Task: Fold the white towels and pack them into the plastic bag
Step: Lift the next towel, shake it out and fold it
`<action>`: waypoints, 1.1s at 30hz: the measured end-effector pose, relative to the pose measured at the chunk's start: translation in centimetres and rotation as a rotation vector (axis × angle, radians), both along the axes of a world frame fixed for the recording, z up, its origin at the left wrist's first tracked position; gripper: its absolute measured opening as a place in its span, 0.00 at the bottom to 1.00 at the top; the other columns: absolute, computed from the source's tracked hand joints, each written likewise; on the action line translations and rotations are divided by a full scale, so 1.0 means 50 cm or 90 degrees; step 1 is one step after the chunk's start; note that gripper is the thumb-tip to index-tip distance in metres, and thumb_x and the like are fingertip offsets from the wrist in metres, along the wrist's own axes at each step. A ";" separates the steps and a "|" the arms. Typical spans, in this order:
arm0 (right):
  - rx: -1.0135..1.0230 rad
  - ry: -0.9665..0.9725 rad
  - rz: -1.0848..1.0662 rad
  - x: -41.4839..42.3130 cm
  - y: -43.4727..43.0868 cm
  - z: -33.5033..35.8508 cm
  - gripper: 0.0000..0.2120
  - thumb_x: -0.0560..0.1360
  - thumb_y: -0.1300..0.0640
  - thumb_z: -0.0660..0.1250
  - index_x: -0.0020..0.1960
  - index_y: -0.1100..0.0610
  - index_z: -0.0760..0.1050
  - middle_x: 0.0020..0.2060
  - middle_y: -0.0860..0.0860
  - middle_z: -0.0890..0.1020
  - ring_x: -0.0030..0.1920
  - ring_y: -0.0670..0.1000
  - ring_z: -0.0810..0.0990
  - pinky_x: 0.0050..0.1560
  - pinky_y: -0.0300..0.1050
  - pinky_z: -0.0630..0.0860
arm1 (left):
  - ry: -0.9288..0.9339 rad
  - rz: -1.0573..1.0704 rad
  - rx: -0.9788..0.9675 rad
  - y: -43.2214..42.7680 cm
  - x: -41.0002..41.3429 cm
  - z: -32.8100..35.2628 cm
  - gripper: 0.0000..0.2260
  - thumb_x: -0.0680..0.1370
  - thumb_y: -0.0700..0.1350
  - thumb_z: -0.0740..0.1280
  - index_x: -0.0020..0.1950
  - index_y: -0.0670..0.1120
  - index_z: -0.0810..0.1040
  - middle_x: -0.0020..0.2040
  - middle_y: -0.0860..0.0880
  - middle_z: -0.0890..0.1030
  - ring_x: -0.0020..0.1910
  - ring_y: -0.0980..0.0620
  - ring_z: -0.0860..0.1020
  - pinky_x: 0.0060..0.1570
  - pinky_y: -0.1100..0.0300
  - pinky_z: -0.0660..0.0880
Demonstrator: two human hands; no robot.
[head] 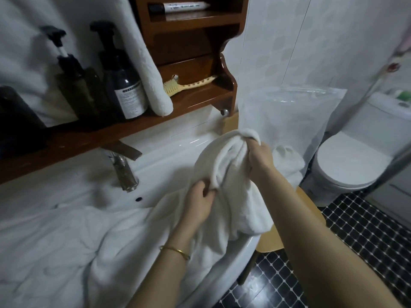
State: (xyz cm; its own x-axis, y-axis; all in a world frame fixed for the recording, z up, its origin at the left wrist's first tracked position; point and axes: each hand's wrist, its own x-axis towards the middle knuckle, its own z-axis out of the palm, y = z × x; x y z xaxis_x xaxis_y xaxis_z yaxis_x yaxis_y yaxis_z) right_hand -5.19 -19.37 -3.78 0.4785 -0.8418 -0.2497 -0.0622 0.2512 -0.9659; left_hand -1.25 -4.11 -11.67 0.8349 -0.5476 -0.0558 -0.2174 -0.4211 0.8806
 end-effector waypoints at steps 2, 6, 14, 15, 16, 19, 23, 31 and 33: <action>-0.137 0.127 0.005 -0.012 -0.019 -0.017 0.10 0.78 0.55 0.59 0.52 0.58 0.76 0.43 0.52 0.81 0.47 0.53 0.79 0.42 0.41 0.72 | 0.060 0.074 -0.074 0.010 0.019 0.013 0.07 0.78 0.41 0.64 0.40 0.46 0.73 0.36 0.48 0.77 0.38 0.48 0.74 0.39 0.54 0.70; -0.433 0.410 0.132 -0.044 -0.019 -0.039 0.22 0.75 0.54 0.67 0.66 0.58 0.67 0.59 0.56 0.74 0.58 0.57 0.74 0.56 0.52 0.73 | 0.200 0.154 -0.196 0.021 0.078 0.073 0.11 0.80 0.45 0.61 0.38 0.46 0.69 0.36 0.45 0.72 0.38 0.51 0.71 0.40 0.56 0.67; -0.532 0.144 0.495 -0.047 0.117 -0.068 0.15 0.67 0.62 0.71 0.53 0.60 0.75 0.47 0.54 0.80 0.47 0.48 0.76 0.46 0.43 0.72 | 0.433 0.032 -0.300 0.024 0.084 0.161 0.12 0.82 0.39 0.56 0.40 0.47 0.72 0.24 0.56 0.79 0.23 0.62 0.77 0.25 0.72 0.72; -0.565 0.143 0.452 -0.044 0.124 -0.076 0.11 0.69 0.60 0.70 0.51 0.60 0.76 0.46 0.53 0.80 0.48 0.50 0.77 0.47 0.46 0.72 | 0.399 0.035 -0.289 0.025 0.083 0.168 0.12 0.82 0.39 0.56 0.40 0.47 0.72 0.24 0.55 0.79 0.25 0.62 0.77 0.27 0.72 0.73; -0.572 0.145 0.401 -0.042 0.127 -0.080 0.08 0.72 0.58 0.68 0.49 0.61 0.77 0.45 0.52 0.81 0.48 0.53 0.78 0.47 0.50 0.73 | 0.388 0.044 -0.282 0.027 0.082 0.173 0.13 0.81 0.39 0.57 0.38 0.46 0.72 0.25 0.53 0.78 0.27 0.58 0.77 0.30 0.69 0.74; -0.518 0.119 0.333 -0.044 0.116 -0.074 0.04 0.76 0.63 0.64 0.48 0.61 0.78 0.42 0.49 0.79 0.46 0.51 0.77 0.48 0.46 0.71 | 0.376 0.074 -0.262 0.037 0.081 0.180 0.11 0.80 0.46 0.63 0.38 0.45 0.75 0.35 0.45 0.80 0.36 0.50 0.78 0.42 0.59 0.76; -0.497 0.148 0.440 -0.058 0.087 -0.047 0.08 0.79 0.61 0.61 0.43 0.58 0.76 0.36 0.45 0.75 0.38 0.46 0.71 0.38 0.32 0.66 | 0.224 0.054 -0.128 0.055 0.089 0.173 0.20 0.74 0.65 0.62 0.43 0.47 0.72 0.43 0.46 0.78 0.43 0.47 0.78 0.50 0.53 0.75; -0.392 0.084 0.250 -0.051 0.068 0.024 0.12 0.78 0.61 0.58 0.36 0.58 0.68 0.31 0.47 0.69 0.33 0.46 0.67 0.33 0.41 0.62 | -0.119 -0.140 0.221 0.058 0.056 0.155 0.26 0.66 0.47 0.69 0.54 0.60 0.56 0.46 0.50 0.72 0.37 0.52 0.74 0.30 0.59 0.67; -0.395 0.098 0.219 -0.046 0.064 0.037 0.11 0.77 0.60 0.59 0.38 0.63 0.69 0.33 0.51 0.69 0.34 0.48 0.67 0.34 0.43 0.62 | -0.250 -0.032 0.228 0.051 0.045 0.146 0.19 0.71 0.40 0.65 0.56 0.54 0.60 0.49 0.47 0.73 0.39 0.46 0.74 0.33 0.56 0.69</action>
